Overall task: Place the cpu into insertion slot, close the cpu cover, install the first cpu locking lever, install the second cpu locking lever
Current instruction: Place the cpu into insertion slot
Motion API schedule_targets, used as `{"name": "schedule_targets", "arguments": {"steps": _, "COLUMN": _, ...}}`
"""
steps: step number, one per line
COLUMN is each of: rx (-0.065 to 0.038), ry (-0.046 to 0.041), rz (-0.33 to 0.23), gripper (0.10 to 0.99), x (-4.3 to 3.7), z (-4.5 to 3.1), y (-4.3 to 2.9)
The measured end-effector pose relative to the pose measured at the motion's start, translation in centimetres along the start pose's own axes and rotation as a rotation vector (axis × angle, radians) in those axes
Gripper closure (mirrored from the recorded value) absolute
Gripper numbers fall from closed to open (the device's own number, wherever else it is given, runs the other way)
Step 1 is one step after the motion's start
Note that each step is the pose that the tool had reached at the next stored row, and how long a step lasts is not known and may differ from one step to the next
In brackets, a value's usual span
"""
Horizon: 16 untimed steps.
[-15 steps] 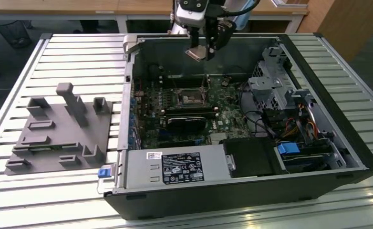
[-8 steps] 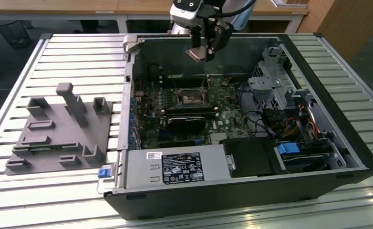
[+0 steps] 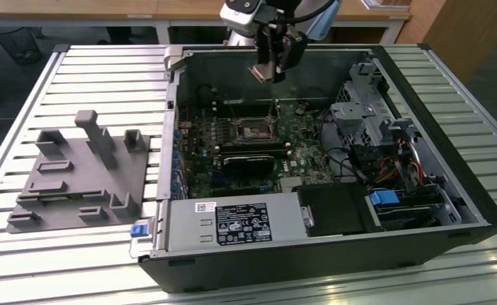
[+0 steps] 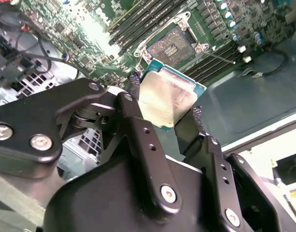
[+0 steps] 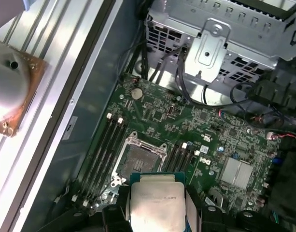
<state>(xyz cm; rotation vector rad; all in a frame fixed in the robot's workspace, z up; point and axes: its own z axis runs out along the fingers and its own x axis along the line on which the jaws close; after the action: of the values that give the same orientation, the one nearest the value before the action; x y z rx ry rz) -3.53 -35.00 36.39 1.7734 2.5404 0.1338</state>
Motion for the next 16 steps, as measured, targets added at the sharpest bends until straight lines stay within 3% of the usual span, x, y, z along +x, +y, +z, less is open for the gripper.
{"name": "schedule_targets", "arguments": {"steps": 10, "rx": -0.003, "ry": -0.0144, "rz": 0.153, "gripper": 0.545, "x": 0.00, "z": 0.08, "y": 0.00}}
{"name": "schedule_targets", "arguments": {"steps": 16, "rx": -0.003, "ry": -0.0168, "rz": 0.178, "gripper": 0.545, "x": 0.00, "z": 0.14, "y": -0.01}}
